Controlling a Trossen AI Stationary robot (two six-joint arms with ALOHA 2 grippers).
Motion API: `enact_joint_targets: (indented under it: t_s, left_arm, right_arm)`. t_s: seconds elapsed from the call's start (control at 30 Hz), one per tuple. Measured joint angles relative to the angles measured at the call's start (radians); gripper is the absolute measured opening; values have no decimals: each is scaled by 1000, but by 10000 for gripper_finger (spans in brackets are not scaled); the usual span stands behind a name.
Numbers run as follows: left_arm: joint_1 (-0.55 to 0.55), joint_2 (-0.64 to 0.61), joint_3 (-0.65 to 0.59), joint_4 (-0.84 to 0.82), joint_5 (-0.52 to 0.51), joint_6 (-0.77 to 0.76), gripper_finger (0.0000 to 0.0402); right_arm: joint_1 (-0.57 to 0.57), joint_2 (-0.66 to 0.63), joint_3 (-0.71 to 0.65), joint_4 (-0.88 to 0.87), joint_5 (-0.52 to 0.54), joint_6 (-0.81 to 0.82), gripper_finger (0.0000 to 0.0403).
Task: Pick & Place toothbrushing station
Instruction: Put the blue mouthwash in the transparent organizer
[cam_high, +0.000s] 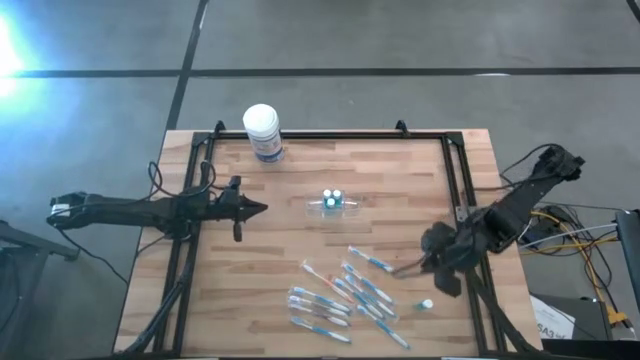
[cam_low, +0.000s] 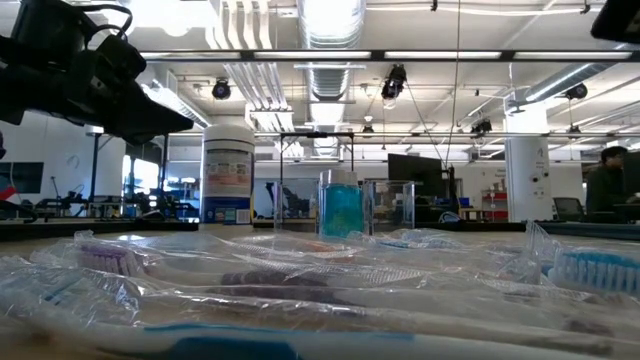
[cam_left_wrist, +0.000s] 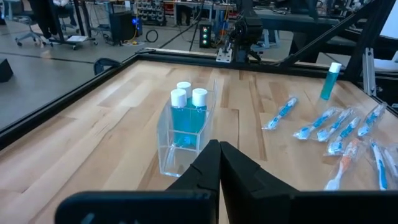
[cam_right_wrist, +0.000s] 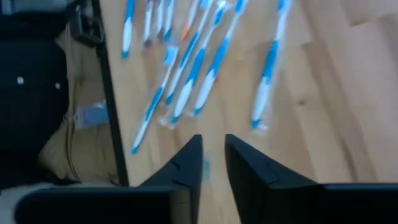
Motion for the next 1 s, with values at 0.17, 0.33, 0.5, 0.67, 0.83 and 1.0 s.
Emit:
enact_joint_targets:
  t_s: [0.17, 0.33, 0.5, 0.67, 0.83, 1.0]
  left_arm:
    - [0, 0, 0, 0, 1, -9, 10]
    - [0, 0, 0, 0, 56, -11, 16]
    - [0, -2, 0, 0, 57, -12, 10]
    - [0, -2, 5, 1, 81, -34, 11]
    - [0, -2, 5, 0, 90, -50, 13]
    - [0, -2, 4, 0, 93, -60, 10]
  right_arm:
    - [65, 140, 104, -32, -7, 48, 127]
    - [133, 310, 240, -82, -7, 87, 169]
    - [187, 478, 418, -204, -11, 152, 193]
    - [222, 624, 576, -370, -11, 219, 209]
    - [246, 711, 648, -525, -10, 292, 222]
    - [283, 722, 635, -513, 34, 248, 234]
